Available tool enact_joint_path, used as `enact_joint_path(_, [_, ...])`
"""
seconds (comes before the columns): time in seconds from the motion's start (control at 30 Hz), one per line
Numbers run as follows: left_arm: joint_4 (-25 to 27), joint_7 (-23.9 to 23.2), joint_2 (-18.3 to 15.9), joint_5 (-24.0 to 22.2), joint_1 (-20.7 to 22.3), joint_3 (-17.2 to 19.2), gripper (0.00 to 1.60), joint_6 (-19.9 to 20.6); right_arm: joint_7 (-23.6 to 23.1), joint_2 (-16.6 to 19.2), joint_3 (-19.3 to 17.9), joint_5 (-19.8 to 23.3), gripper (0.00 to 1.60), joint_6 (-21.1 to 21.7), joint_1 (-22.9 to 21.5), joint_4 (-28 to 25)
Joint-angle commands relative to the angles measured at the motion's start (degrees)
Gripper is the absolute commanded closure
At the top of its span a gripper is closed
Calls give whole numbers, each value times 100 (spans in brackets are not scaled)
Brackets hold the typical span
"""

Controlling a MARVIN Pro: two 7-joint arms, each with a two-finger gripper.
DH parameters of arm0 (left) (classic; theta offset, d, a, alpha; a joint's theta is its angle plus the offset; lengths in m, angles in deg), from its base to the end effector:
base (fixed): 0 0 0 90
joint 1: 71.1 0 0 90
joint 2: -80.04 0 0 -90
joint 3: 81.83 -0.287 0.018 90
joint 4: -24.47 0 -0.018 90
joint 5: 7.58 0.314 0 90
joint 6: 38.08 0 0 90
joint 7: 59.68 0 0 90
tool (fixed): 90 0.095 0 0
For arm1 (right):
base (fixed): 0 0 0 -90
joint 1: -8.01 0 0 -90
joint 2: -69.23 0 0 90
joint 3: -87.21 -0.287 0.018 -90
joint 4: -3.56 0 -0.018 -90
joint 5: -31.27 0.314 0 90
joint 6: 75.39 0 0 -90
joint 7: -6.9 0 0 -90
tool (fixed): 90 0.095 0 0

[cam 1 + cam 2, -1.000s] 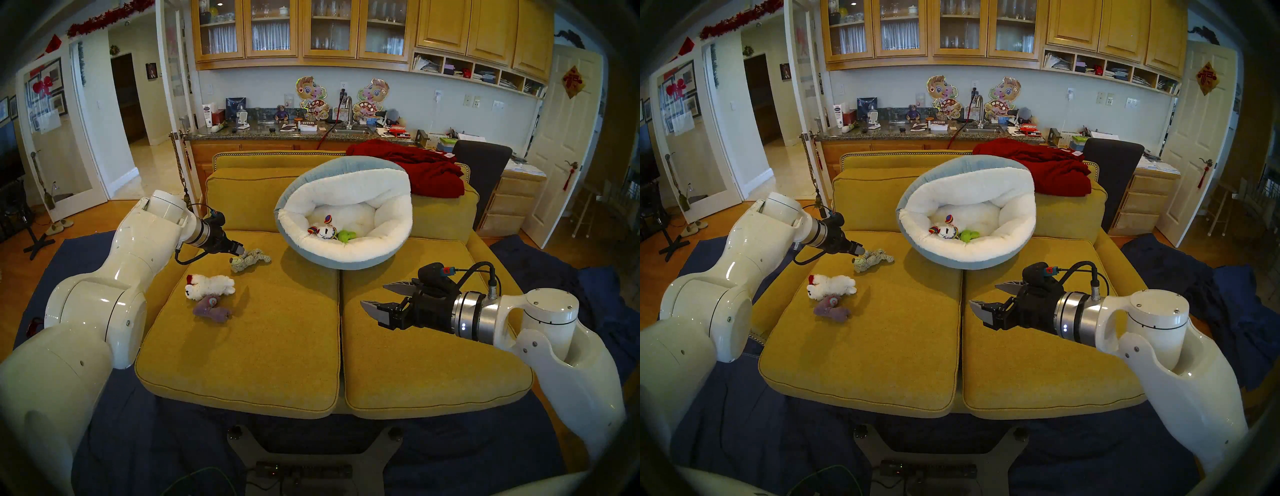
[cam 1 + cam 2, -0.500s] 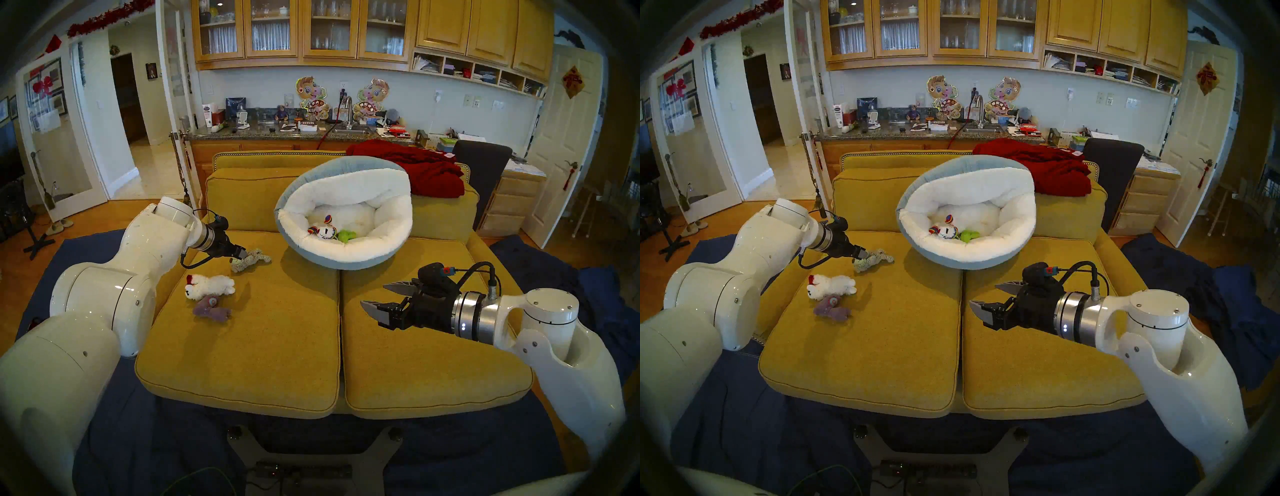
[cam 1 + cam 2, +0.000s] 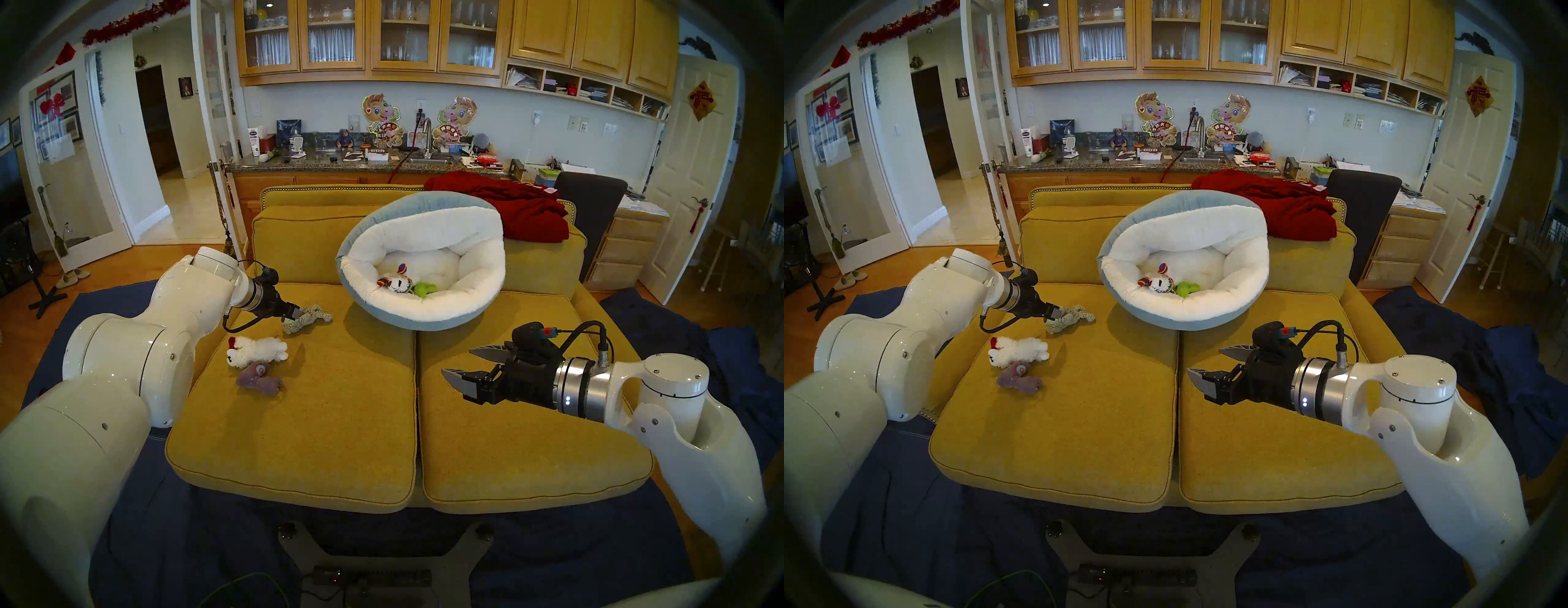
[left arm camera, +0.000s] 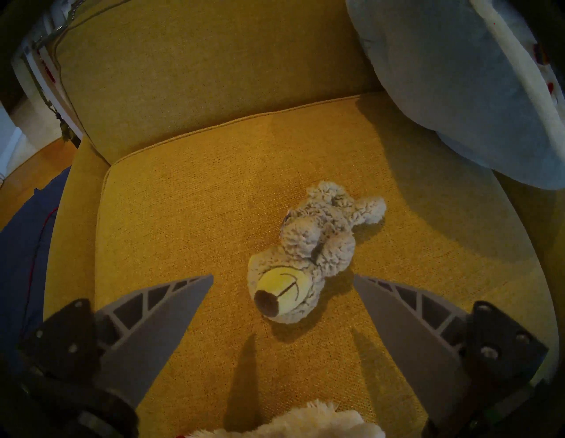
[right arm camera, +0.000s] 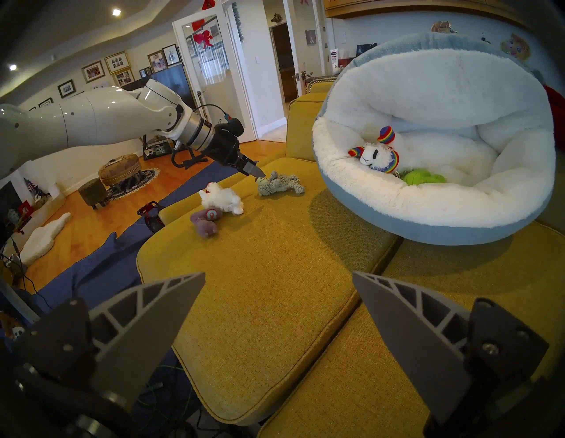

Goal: Put toys into dog bed

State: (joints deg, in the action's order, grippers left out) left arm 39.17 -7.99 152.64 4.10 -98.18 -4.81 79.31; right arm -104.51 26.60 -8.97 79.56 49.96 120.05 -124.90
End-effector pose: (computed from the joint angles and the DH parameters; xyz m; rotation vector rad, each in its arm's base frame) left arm 0.6047 0.1421 -0.2639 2.8230 -0.5532 1.0475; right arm 0.2924 -0.0328 -0.1872 -2.1383 -0.7071 -1.2696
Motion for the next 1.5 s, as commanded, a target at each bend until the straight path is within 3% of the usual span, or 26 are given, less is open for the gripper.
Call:
enact_joint_path(0.0, [-46,105,1,-43,328,65,0,-230,0,4,-76,-3,0,-46,-83,-106])
enact_joint_path(0.93, [-410,415,97,-106,204,167,0,-551,-1,5,-71,-2,0,-44,-84,-101])
enact_joint_path(1.03, [-426,427,95,-113,196,174,23,-573,-1,5,-71,-2,0,-44,-85,-100])
enact_joint_path(1.1, [-430,432,93,-115,189,177,27,-581,-1,5,-71,-2,0,-44,-85,-100])
enact_joint_path(1.17, [-446,450,93,-122,182,186,52,-602,-1,5,-70,-2,0,-44,-85,-99])
enact_joint_path(1.23, [-453,460,94,-124,182,190,57,-610,-1,5,-70,-2,0,-44,-85,-99])
enact_joint_path(1.47, [-478,513,95,-136,153,207,53,-648,-1,5,-69,-1,0,-43,-85,-98])
